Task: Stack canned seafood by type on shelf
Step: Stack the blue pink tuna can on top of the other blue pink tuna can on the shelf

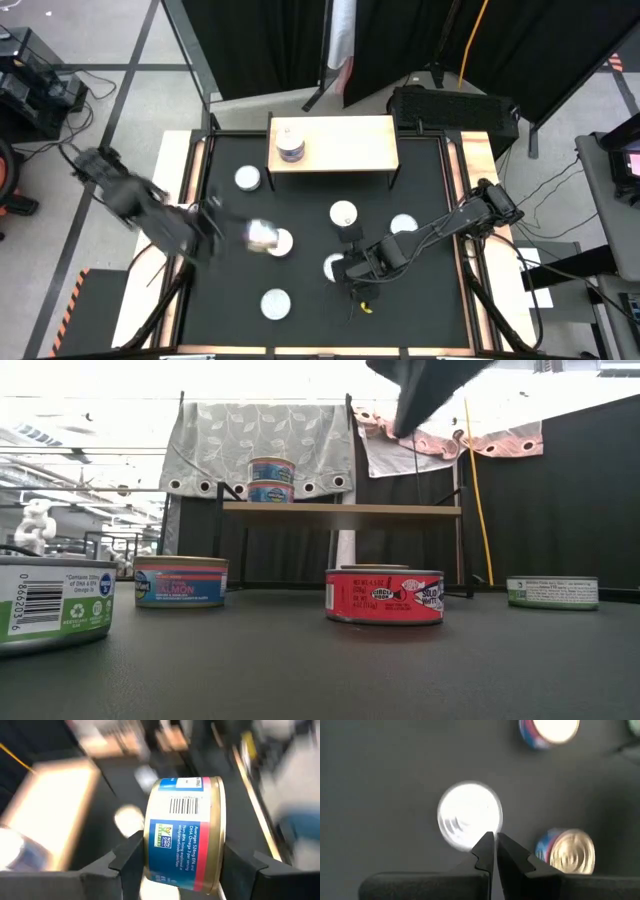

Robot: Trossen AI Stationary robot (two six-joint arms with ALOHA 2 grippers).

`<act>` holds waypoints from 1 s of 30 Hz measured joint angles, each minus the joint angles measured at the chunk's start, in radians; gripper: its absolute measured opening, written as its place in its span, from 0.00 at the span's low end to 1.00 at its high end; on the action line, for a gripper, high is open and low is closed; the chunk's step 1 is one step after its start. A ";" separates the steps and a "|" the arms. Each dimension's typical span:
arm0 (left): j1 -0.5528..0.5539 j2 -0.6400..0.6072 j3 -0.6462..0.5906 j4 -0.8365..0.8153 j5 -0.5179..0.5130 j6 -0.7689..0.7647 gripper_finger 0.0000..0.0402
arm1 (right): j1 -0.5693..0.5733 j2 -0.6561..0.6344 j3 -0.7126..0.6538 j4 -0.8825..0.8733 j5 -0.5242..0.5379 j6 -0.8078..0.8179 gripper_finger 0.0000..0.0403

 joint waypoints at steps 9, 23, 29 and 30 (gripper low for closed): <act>0.227 -0.201 0.028 0.395 -0.185 0.159 0.51 | 0.012 0.007 0.000 0.246 -0.001 0.022 0.03; 0.502 -0.206 0.028 0.895 -0.014 0.144 0.51 | 0.069 0.002 0.000 0.340 0.001 0.166 0.03; 0.638 -0.135 0.080 1.083 0.093 0.137 0.51 | 0.064 -0.008 0.000 0.343 0.003 0.122 0.03; 0.665 -0.119 0.097 1.108 0.118 0.124 0.51 | 0.063 -0.008 0.000 0.340 0.003 0.112 0.03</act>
